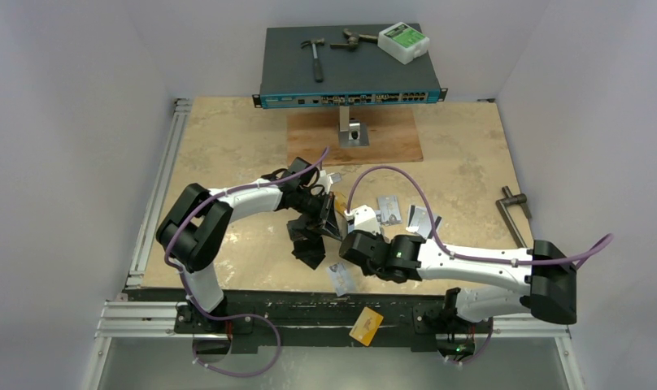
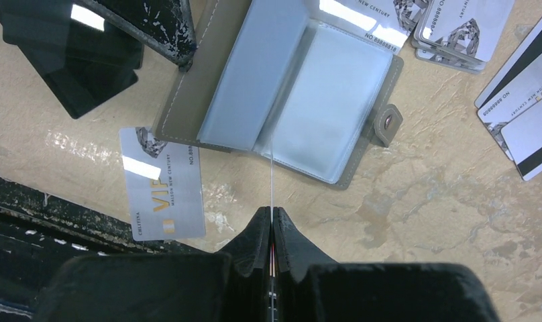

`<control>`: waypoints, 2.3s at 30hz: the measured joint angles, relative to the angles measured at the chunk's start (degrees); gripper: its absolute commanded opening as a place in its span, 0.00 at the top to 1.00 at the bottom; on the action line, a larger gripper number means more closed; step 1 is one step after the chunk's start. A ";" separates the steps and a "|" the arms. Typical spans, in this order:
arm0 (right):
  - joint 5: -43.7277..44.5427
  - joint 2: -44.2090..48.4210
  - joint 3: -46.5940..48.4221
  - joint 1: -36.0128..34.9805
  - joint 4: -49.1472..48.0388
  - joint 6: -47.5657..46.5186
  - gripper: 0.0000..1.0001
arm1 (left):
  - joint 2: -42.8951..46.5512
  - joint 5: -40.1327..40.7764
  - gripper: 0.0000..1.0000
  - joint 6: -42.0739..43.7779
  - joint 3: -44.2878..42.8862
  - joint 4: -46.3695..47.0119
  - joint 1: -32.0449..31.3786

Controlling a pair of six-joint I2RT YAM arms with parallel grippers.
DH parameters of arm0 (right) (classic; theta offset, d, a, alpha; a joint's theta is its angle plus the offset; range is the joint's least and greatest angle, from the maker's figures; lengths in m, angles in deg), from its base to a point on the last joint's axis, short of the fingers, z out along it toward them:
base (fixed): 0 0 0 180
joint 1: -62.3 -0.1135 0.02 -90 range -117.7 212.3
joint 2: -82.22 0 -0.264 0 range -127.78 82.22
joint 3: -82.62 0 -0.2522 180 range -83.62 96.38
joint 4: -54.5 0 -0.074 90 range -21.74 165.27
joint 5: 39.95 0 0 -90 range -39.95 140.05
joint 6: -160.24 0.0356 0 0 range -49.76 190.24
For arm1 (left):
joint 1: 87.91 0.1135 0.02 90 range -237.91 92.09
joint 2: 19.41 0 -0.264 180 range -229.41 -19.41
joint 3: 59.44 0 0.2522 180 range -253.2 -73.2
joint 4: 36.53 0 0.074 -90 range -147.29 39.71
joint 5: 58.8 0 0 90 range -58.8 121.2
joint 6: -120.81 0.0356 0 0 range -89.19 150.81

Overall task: Put the credit cards into the card holder
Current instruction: Insert the credit card into the card holder.

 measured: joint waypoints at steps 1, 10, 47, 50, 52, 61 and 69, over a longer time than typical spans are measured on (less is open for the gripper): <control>0.02 0.07 0.00 0.00 -0.07 0.00 1.00 | 0.00 0.00 1.00 0.00 0.00 0.00 0.00; -1.09 -1.09 -0.13 4.09 -6.27 -1.44 1.00 | 0.00 2.08 0.69 2.38 0.00 -2.49 0.22; -18.16 7.45 -17.31 23.76 -29.24 -0.31 1.00 | -10.23 -0.79 1.00 -1.90 -1.20 4.83 -0.83; -18.82 11.87 -21.35 27.10 -31.91 2.27 1.00 | -10.23 -1.38 1.00 -1.36 -1.20 5.31 -0.83; -19.76 15.15 -24.57 28.63 -34.62 4.48 1.00 | -10.23 -1.90 1.00 -1.09 -1.11 5.84 -0.83; -22.45 31.58 -36.30 30.34 -46.38 11.54 1.00 | -9.75 -10.56 1.00 1.53 3.02 15.96 -1.09; -20.33 52.81 -41.70 30.58 -53.46 11.89 1.00 | -2.73 -21.90 0.97 3.23 3.02 27.26 -1.20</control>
